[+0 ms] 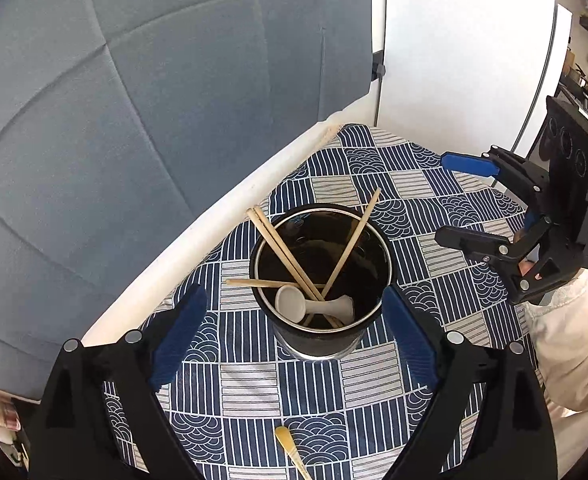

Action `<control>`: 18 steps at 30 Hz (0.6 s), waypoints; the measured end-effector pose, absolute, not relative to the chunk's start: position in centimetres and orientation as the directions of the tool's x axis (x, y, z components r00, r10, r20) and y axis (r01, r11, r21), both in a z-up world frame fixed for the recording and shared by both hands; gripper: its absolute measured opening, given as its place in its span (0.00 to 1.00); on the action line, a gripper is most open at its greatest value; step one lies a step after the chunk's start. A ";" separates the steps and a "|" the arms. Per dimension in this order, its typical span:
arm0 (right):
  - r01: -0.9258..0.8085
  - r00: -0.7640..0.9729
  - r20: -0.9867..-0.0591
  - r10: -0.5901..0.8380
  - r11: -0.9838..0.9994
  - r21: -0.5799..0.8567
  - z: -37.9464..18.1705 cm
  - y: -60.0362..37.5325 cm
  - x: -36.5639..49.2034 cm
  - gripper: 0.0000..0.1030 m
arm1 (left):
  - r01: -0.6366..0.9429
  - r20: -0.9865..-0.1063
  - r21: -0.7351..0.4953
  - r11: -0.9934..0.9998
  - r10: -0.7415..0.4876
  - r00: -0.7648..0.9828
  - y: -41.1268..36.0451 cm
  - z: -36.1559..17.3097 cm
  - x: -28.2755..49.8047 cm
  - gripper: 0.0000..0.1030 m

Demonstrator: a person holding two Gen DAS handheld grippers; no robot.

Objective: Organize utensils
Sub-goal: 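Move both tools back toward the two cartoon-print spoons on the table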

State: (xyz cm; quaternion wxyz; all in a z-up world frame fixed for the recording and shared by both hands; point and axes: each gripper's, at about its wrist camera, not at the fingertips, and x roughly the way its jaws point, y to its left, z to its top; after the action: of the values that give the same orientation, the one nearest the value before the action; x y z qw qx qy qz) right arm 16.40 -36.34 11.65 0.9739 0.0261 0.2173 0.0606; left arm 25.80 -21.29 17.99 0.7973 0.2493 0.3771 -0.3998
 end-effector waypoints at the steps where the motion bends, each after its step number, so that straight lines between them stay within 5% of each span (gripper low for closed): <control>1: -0.101 0.899 -0.421 0.118 0.993 0.064 11.6 -36.2 16.4 0.86 | 0.823 -0.792 0.095 0.559 -0.459 0.403 -20.7 18.0 25.6 0.87; 18: -0.142 0.880 -0.457 0.133 0.990 0.015 10.9 -32.6 15.4 0.89 | 0.782 -0.717 0.092 0.617 -0.504 0.482 -12.0 15.5 23.3 0.94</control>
State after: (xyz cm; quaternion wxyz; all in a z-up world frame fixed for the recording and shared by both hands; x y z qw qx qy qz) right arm 15.35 -32.61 10.93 0.9694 -0.0096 0.2349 0.0708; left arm 23.32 -11.99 15.49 0.8350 0.2088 0.3332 -0.3849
